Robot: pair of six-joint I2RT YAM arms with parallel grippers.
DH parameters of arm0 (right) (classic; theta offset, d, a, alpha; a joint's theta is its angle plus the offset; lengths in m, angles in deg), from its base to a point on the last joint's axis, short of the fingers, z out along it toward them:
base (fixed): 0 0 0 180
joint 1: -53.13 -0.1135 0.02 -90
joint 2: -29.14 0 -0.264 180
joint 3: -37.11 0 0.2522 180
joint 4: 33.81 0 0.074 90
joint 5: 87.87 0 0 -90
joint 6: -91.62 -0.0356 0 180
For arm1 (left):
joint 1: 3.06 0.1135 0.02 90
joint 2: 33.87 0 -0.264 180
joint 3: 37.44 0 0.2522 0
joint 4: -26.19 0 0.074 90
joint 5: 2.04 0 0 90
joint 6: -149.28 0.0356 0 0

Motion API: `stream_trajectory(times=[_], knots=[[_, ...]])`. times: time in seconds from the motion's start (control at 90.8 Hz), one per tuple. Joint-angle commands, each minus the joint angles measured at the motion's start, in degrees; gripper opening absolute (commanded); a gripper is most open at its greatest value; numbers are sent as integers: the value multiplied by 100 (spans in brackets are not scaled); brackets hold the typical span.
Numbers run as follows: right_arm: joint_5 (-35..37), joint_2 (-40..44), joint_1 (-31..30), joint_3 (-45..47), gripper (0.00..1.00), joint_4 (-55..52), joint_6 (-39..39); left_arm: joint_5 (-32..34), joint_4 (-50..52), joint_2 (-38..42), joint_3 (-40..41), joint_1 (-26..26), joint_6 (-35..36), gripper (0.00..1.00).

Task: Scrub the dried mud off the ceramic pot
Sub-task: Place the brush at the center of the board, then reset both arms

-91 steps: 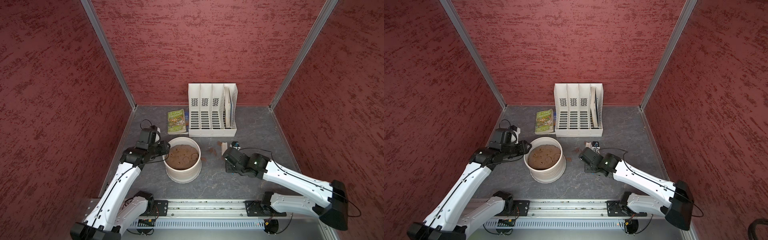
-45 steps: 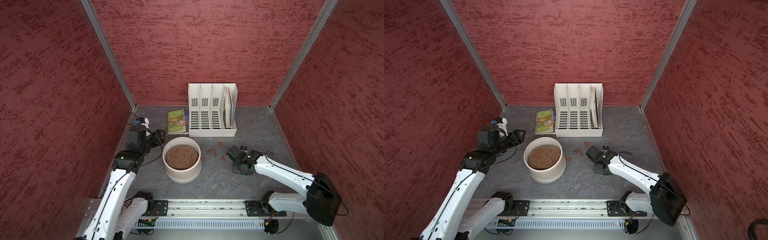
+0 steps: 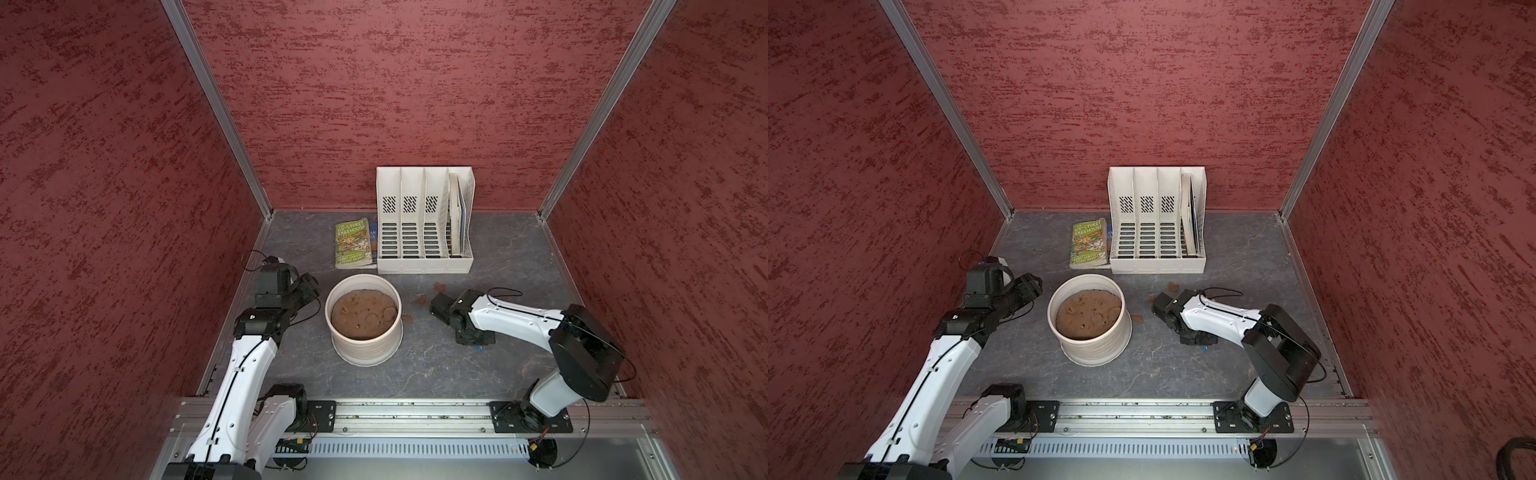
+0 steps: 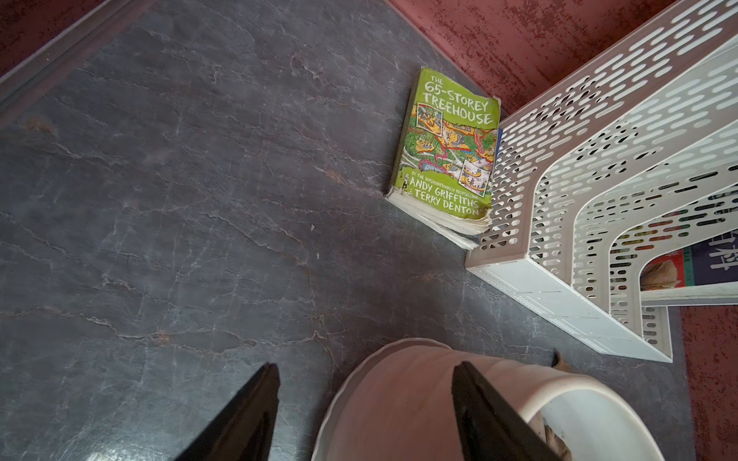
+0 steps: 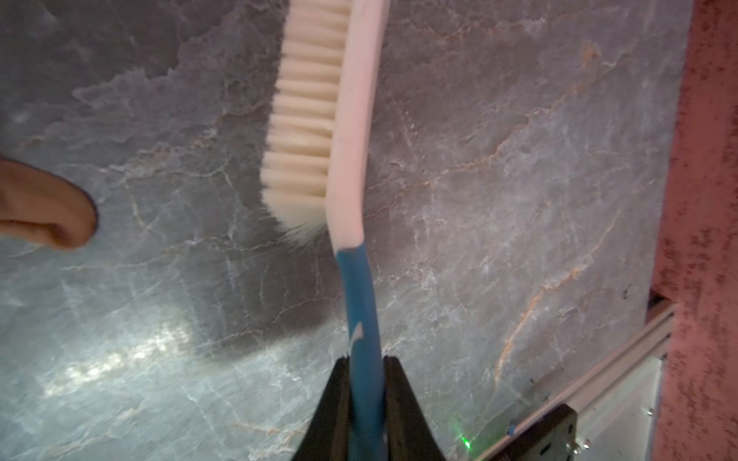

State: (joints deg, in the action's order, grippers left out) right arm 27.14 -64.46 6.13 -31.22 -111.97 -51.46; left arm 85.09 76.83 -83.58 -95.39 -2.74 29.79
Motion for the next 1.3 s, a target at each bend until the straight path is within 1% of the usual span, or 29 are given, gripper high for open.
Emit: stream_trajectory(times=[0.0,0.088,0.132,0.176,0.408,0.518,0.584,0.672,0.749,0.782,0.826,0.848,0.859,0.881,0.892,0.97,0.992,1.025,1.058,1.08,1.113,1.146,1.201,1.256,1.289], knots=[[216,-226,-144,-179,14,-396,-228,-133,-249,8,146,39,-129,71],[202,-318,-234,-236,32,-354,-221,-170,-277,-15,243,39,-144,71],[212,-325,-290,-275,38,-367,-230,-173,-259,-17,252,39,-151,71],[245,-309,-339,-316,42,-397,-241,-186,-256,-19,249,40,-146,71],[412,42,-487,-537,52,-650,-302,-169,-265,-38,168,39,-144,71],[579,415,-552,-671,57,-878,-381,-198,-304,-86,67,18,-153,71],[645,798,-540,-729,61,-896,-350,-163,-292,-168,-92,-24,-126,71],[800,1430,-547,-822,71,-740,-240,10,-270,-290,-395,-71,-39,72],[949,2105,-545,-746,81,-123,34,242,-337,-353,-658,-82,79,75],[1141,2504,-544,-683,84,118,72,370,-402,-367,-768,-78,160,77],[1577,3000,-547,-558,84,405,28,587,-508,-375,-880,-72,290,80],[1799,3206,-542,-481,86,574,13,753,-560,-384,-923,-75,329,83],[1903,3282,-540,-413,87,642,68,832,-582,-387,-942,-75,374,84],[2012,3512,-538,-298,95,915,320,973,-653,-407,-962,-76,434,87],[2058,3588,-538,-255,97,1124,502,1061,-694,-407,-966,-76,474,88],[2086,4220,-537,150,99,2299,2064,1651,-1125,-490,-865,-67,818,95],[2187,4335,-538,228,99,2505,2330,1734,-1303,-545,-798,-56,997,97],[2463,4465,-538,313,99,2690,2476,1795,-1573,-653,-670,-36,1280,99],[2895,4536,-530,525,99,2820,2486,1898,-1897,-794,-522,-32,1484,100],[3238,4584,-525,673,99,2940,2520,2050,-2065,-900,-431,-32,1559,100],[3618,4651,-511,926,98,3390,2743,2270,-2265,-1095,-299,-27,1648,100],[3746,4711,-396,1182,98,3780,3042,2423,-2490,-1292,-157,-19,1752,100],[3477,4724,133,1421,99,4204,3393,2523,-2834,-1643,73,56,1776,100],[3060,4560,897,1527,99,4225,3228,2483,-3353,-1936,377,182,1708,100],[2915,4371,1295,1597,98,4279,3098,2330,-3807,-2029,605,306,1613,100]])
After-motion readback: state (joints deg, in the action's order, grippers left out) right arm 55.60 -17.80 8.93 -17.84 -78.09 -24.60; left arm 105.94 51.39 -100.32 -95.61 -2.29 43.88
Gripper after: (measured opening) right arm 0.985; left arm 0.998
